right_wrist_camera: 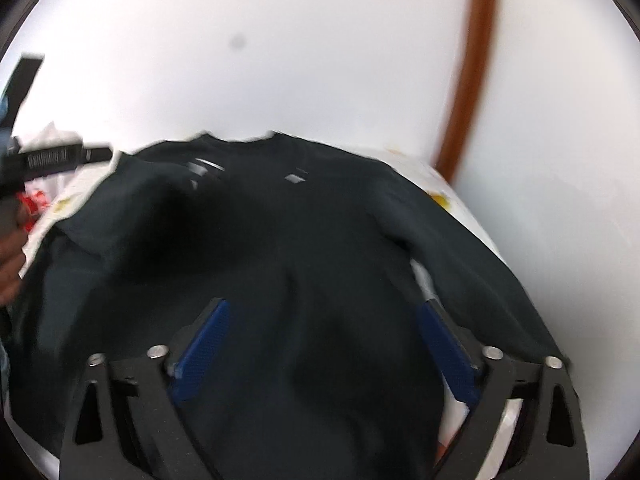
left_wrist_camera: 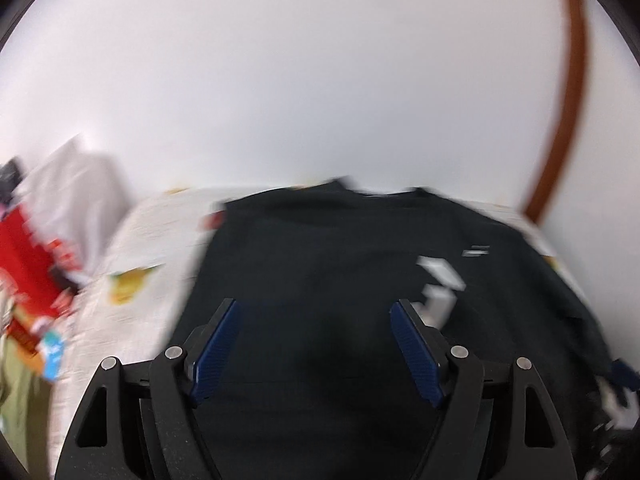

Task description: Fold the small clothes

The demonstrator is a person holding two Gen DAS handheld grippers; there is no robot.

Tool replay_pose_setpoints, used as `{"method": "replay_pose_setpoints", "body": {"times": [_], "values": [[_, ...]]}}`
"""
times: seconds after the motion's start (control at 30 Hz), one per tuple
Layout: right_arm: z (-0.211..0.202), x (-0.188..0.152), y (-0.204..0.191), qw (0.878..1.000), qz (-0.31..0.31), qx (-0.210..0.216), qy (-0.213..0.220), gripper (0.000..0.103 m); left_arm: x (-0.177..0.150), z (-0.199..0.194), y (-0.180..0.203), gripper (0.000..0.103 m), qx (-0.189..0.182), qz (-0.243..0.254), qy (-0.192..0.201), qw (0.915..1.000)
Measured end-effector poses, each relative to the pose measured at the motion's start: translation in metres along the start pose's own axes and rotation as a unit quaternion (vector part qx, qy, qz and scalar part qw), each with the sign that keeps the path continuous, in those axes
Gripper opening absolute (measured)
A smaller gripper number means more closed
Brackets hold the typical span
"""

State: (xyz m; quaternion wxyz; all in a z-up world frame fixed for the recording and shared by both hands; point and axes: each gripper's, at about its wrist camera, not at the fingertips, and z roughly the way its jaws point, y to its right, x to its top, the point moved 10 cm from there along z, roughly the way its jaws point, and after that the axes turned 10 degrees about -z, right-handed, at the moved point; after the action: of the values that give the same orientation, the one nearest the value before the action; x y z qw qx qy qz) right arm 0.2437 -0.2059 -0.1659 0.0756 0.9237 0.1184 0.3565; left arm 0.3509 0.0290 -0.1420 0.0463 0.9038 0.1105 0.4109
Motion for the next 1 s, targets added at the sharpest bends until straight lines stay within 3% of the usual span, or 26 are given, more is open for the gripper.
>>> {"method": "replay_pose_setpoints", "body": {"times": [0.03,0.13,0.27,0.43,0.57,0.67,0.7,0.73,0.77,0.83,0.93,1.0], "values": [[0.005,0.006,-0.011,1.0,-0.007,0.008,-0.004,0.073,-0.001,0.008,-0.027,0.076,0.034,-0.007,-0.004,0.9994],[0.027,0.027,-0.054,0.998,-0.028,0.051,-0.01,0.073,-0.012,0.03,-0.074,0.076,0.091,-0.014,-0.028,0.9953],[0.054,0.042,-0.105,0.993,-0.04,0.111,-0.023,0.073,-0.027,0.054,-0.103,0.076,0.099,-0.031,-0.057,0.9929],[0.075,0.049,-0.166,0.983,-0.057,0.17,-0.034,0.079,-0.041,0.076,-0.107,0.076,0.088,-0.043,-0.078,0.9921],[0.099,0.045,-0.194,0.983,-0.101,0.148,-0.05,0.082,-0.045,0.075,-0.105,0.076,0.082,-0.043,-0.071,0.9932],[0.124,0.041,-0.192,0.986,-0.124,0.086,-0.066,0.08,-0.047,0.078,-0.108,0.077,0.078,-0.047,-0.07,0.9934],[0.128,0.04,-0.192,0.987,-0.125,0.083,-0.061,0.076,-0.047,0.078,-0.108,0.078,0.073,-0.052,-0.071,0.9935],[0.126,0.043,-0.189,0.988,-0.117,0.088,-0.05,0.065,-0.047,0.079,-0.11,0.079,0.07,-0.056,-0.072,0.9934],[0.124,0.045,-0.186,0.988,-0.119,0.089,-0.05,0.041,-0.048,0.079,-0.112,0.081,0.067,-0.062,-0.073,0.9931],[0.111,0.051,-0.175,0.987,-0.118,0.107,-0.037,0.023,-0.047,0.08,-0.114,0.082,0.063,-0.069,-0.074,0.9929],[0.095,0.06,-0.139,0.989,-0.079,0.125,-0.025,0.017,-0.047,0.079,-0.114,0.082,0.065,-0.069,-0.073,0.9928],[0.09,0.067,-0.096,0.993,-0.043,0.111,-0.016,0.016,-0.046,0.079,-0.114,0.082,0.066,-0.068,-0.073,0.9929]]}}
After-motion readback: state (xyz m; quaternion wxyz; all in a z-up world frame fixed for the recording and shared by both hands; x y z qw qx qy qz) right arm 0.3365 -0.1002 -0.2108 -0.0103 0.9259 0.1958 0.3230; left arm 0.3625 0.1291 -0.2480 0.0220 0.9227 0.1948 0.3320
